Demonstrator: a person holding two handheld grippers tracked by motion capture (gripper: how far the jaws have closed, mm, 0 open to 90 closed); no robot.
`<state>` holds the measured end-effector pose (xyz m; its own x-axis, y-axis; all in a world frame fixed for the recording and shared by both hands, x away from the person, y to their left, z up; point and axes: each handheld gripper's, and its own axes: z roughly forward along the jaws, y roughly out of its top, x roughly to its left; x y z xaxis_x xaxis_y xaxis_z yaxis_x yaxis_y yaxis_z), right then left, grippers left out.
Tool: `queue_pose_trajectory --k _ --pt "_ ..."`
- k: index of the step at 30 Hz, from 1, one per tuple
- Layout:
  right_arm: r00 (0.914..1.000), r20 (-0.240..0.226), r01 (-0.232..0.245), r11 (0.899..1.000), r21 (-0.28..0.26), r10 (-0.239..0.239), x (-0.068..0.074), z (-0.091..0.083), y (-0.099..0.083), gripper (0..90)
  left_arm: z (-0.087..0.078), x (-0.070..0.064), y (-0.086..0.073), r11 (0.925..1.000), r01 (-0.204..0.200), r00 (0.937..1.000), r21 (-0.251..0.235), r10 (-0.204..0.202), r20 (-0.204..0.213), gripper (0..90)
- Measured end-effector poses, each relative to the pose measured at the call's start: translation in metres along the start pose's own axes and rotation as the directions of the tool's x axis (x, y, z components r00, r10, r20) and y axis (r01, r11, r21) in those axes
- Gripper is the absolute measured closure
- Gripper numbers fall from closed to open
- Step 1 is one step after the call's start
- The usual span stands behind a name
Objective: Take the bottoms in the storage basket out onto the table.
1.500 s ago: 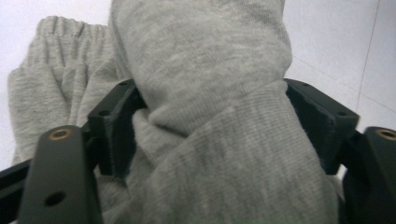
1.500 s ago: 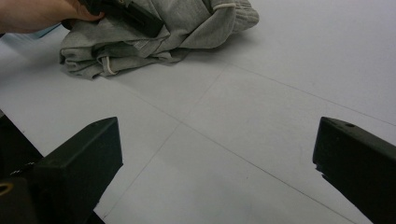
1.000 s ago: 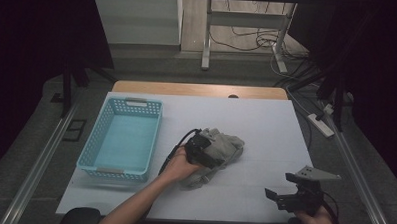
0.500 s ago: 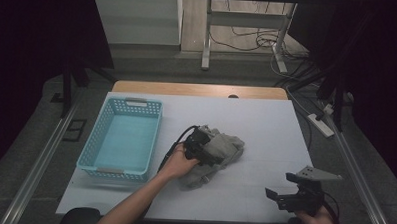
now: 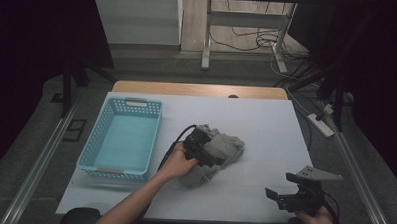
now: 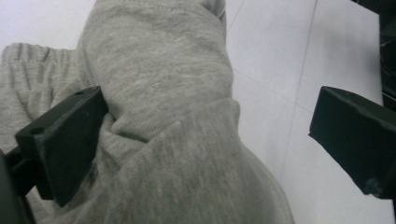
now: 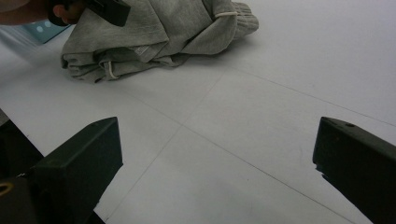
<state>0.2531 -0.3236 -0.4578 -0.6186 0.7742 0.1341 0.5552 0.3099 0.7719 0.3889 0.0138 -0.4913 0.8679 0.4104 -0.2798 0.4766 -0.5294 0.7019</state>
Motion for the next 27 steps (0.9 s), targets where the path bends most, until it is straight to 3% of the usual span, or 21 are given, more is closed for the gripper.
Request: queue_pose_trajectory --k 5,9,16,27 --pt "1.0000 -0.003 -0.003 1.000 -0.001 0.003 0.000 0.000 0.000 1.8 -0.005 0.002 -0.001 0.9994 0.030 0.9984 -0.018 -0.029 0.049 0.0" --pt "1.0000 -0.002 -0.002 1.000 -0.002 0.002 0.000 0.000 0.000 1.8 -0.007 0.004 -0.002 0.9991 0.037 0.9973 -0.021 -0.036 0.063 0.0" --pt "1.0000 -0.002 -0.001 1.000 0.000 0.001 0.000 0.000 0.000 1.8 -0.011 0.002 -0.002 0.9999 -0.010 0.9983 -0.013 0.011 0.056 0.1" --pt "1.0000 -0.005 -0.003 1.000 -0.001 0.003 -0.001 0.000 0.000 1.8 -0.019 0.002 -0.002 0.9987 -0.011 0.9965 -0.050 0.015 0.083 0.8"
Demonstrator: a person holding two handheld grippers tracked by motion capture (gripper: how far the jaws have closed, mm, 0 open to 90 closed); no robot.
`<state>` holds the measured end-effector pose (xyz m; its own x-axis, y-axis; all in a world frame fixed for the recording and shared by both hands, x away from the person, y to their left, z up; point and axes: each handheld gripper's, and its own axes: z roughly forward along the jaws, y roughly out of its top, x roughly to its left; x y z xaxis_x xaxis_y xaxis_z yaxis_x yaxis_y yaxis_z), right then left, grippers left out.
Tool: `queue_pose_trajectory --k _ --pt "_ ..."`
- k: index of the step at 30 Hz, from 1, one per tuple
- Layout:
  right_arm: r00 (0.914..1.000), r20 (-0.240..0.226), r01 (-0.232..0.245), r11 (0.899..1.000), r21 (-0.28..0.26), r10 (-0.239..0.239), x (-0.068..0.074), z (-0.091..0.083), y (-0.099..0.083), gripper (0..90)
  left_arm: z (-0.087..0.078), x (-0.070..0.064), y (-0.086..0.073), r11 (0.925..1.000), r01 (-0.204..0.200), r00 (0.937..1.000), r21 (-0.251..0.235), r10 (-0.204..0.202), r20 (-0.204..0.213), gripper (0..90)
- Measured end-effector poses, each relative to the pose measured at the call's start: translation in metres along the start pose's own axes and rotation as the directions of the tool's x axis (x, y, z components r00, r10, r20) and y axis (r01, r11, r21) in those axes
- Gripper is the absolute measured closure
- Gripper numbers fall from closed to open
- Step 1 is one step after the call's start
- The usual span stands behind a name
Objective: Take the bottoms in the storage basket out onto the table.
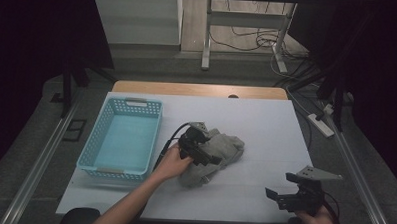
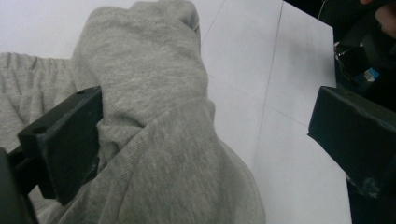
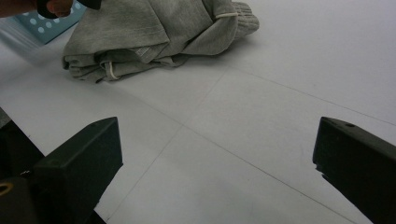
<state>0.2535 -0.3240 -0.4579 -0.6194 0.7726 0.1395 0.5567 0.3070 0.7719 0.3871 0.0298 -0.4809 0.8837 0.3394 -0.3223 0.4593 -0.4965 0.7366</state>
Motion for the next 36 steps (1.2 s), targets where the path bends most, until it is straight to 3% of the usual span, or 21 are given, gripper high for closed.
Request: queue_pose_trajectory --k 19,28,36 --pt "1.0000 -0.003 0.003 1.000 -0.002 -0.003 0.000 0.000 0.000 1.8 -0.017 -0.006 0.001 0.9992 0.009 0.9999 -0.040 -0.009 -0.008 0.0" --pt "1.0000 -0.003 0.004 1.000 -0.004 -0.004 0.000 -0.001 0.000 1.8 -0.019 -0.012 -0.001 0.9992 -0.038 0.9991 -0.016 0.037 -0.020 0.0" --pt "1.0000 -0.003 0.003 1.000 -0.005 -0.003 0.000 -0.001 0.000 1.8 -0.021 -0.014 -0.004 0.9991 -0.039 0.9989 -0.015 0.038 -0.026 0.0"
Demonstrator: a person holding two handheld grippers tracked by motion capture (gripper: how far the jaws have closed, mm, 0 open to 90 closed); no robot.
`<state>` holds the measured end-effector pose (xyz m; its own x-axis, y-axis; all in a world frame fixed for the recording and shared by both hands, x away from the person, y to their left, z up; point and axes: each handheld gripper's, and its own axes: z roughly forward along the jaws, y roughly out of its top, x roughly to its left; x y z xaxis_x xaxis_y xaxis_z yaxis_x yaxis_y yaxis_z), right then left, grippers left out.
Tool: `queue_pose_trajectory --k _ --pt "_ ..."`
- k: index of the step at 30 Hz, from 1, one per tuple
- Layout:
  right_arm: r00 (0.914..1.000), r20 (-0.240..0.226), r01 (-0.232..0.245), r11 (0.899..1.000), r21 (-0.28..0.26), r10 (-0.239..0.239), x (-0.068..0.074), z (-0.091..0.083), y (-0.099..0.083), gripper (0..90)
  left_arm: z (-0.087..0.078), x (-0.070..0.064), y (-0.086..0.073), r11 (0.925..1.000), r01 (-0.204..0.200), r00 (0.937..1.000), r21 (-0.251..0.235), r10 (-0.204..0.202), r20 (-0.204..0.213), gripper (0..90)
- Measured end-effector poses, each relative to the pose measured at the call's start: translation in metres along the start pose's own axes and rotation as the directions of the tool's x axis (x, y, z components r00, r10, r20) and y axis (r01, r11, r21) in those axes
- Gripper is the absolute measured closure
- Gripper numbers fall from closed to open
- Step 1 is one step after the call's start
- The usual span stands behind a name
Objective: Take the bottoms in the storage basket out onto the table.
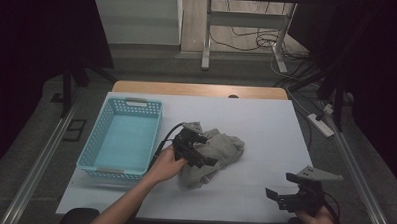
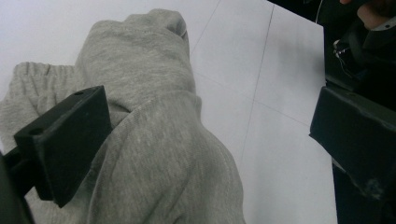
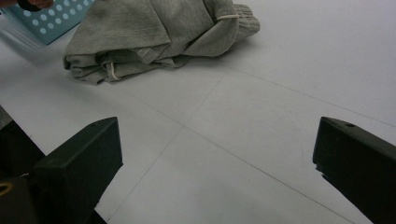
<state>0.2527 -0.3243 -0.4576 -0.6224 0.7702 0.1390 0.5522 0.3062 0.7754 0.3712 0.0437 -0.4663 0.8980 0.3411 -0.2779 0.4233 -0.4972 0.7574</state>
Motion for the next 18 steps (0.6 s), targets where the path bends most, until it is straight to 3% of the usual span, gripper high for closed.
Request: queue_pose_trajectory --k 18 --pt "1.0000 0.000 -0.003 1.000 -0.001 0.003 -0.0001 -0.0002 0.0000 1.8 -0.0101 -0.0012 -0.0055 1.0000 0.005 0.9997 0.007 -0.005 -0.024 0.0"
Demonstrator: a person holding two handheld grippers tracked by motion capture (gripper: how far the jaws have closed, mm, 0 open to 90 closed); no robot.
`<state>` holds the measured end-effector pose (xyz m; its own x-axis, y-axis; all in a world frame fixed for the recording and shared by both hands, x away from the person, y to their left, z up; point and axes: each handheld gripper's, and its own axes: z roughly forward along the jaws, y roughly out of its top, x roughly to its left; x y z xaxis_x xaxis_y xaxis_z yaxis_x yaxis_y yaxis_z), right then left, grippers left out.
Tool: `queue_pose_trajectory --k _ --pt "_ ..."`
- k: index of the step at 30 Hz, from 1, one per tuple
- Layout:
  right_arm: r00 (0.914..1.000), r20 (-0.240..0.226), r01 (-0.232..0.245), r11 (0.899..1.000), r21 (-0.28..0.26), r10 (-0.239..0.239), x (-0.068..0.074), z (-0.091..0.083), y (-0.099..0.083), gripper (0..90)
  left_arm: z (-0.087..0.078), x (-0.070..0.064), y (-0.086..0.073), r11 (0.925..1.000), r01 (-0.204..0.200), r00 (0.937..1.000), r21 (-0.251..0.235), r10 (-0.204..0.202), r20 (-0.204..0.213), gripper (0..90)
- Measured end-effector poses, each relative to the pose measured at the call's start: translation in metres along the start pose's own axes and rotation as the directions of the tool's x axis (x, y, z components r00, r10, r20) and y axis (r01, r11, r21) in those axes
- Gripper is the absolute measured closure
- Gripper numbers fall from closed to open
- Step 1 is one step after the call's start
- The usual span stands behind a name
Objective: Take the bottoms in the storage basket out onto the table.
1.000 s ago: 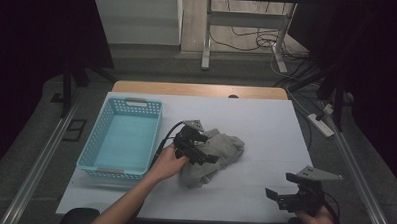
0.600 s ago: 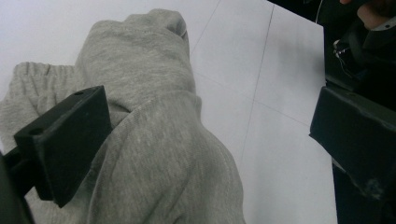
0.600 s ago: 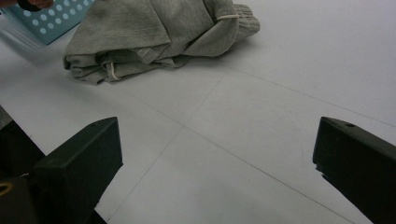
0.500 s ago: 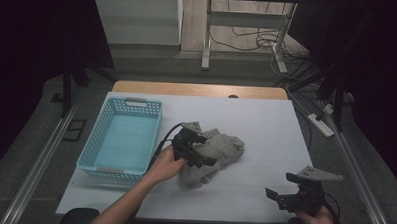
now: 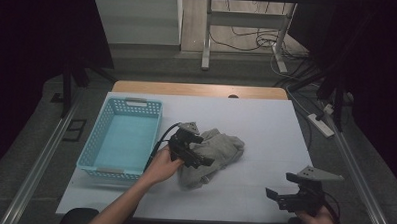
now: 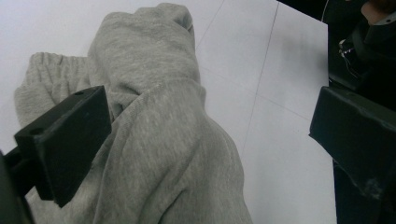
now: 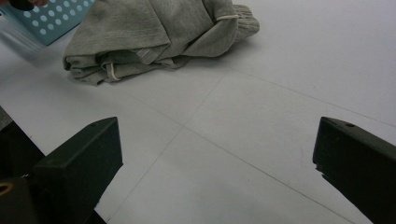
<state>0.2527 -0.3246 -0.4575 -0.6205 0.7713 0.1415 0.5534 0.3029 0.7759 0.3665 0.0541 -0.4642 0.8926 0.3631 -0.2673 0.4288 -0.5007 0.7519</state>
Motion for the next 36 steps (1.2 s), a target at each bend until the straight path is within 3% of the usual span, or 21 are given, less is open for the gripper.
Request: queue_pose_trajectory --k 36 --pt "1.0000 0.000 -0.001 1.000 -0.001 0.001 0.000 0.000 0.000 1.8 -0.020 -0.002 -0.003 0.9994 0.016 0.9999 -0.031 -0.016 -0.005 0.0"
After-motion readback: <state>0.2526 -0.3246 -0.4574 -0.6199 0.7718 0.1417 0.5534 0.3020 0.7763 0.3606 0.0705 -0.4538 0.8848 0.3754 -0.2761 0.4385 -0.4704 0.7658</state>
